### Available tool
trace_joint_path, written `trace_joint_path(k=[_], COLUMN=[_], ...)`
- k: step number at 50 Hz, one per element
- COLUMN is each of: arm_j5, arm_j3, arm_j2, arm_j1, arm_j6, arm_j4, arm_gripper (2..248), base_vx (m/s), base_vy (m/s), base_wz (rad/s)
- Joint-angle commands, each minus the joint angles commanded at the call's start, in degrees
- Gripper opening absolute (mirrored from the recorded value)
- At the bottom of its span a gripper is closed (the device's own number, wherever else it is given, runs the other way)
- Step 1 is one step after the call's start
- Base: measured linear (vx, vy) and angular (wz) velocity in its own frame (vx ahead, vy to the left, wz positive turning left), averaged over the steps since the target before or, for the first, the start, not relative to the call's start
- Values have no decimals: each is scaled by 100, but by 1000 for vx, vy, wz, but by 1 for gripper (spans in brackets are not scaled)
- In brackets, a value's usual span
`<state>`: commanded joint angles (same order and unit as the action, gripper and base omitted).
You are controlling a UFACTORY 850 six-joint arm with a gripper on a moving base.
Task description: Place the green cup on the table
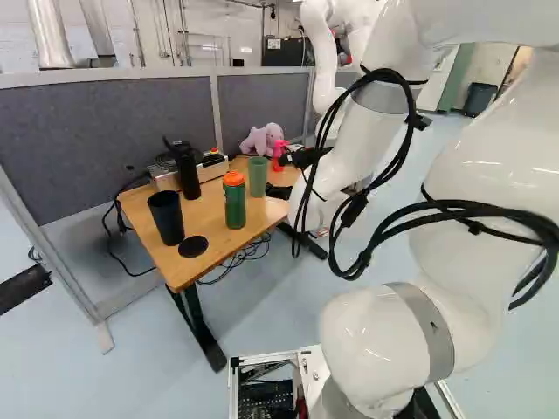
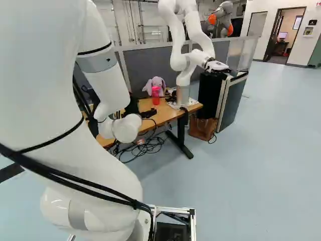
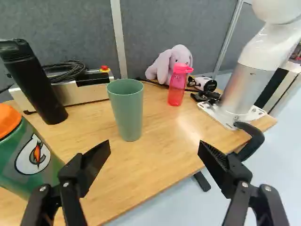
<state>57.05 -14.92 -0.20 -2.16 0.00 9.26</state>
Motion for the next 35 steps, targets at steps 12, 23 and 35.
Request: trace_joint_path(k=[12,23,35], arm_j5=[-177,-351,-500], arm_j3=[249,494,703], arm_j2=[407,807,1148], arm_j1=[54,108,153], arm_j6=[0,0,0], arm_j4=[-233,-461,-656], arm_gripper=[247,247,247], base_vx=[0,0,0], base_vy=[0,0,0], base_wz=[0,0,0])
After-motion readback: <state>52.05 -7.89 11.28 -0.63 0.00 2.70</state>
